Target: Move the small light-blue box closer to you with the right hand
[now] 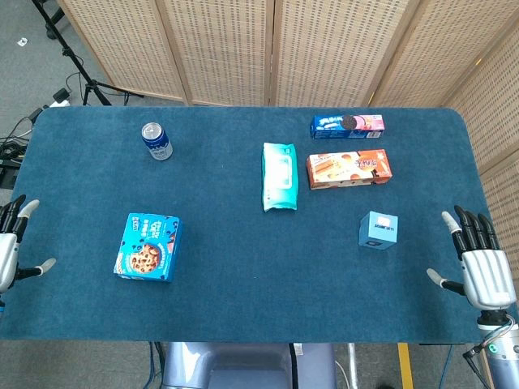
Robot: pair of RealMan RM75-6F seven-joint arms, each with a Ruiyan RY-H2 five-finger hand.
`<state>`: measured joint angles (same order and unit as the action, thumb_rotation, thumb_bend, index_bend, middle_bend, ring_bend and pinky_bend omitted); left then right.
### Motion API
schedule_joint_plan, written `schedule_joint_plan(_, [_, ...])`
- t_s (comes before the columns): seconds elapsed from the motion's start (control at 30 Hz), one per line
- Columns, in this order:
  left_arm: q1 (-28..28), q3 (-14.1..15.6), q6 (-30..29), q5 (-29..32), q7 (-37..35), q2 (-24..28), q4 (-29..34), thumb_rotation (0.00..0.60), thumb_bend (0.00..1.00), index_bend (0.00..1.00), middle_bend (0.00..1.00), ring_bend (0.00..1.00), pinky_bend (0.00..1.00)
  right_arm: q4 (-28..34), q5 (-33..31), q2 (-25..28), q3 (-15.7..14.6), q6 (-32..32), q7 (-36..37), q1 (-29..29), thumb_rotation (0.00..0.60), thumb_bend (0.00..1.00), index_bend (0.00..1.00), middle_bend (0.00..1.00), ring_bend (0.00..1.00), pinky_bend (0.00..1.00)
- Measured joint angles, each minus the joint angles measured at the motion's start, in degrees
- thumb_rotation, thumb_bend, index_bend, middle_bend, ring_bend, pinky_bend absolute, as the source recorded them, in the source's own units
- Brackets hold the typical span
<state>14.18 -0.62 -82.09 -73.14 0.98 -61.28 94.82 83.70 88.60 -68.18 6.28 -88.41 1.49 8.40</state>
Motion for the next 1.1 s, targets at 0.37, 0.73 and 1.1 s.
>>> schedule_joint_plan(0.37, [-1.82,-1.00,-0.96,-2.62,-2.39,0.67,-0.90,0.600,0.00,0.00,0.00,0.00,0.00,-0.91,0.90,0.52,0.09,5.16,1.36,3.39,0.600,0.00,0.00,0.00,0.00,0.00])
schedule_joint_plan(0.73, [-2.56,-2.21,0.06,-2.99,-3.48,1.50,-0.77,0.600,0.00,0.00,0.00,0.00,0.00,-2.03,-1.40,1.00,1.07,23.22,5.82,13.37,0.600,0.00,0.00,0.00,0.00,0.00])
schedule_joint_plan(1.1, [-2.55,-3.09,2.34,-2.26,-3.74,1.50,-1.41,0.600,0.00,0.00,0.00,0.00,0.00,-5.66,-12.09,-3.79,2.46,38.88,5.39,21.74,0.600,0.00,0.00,0.02,0.00,0.02])
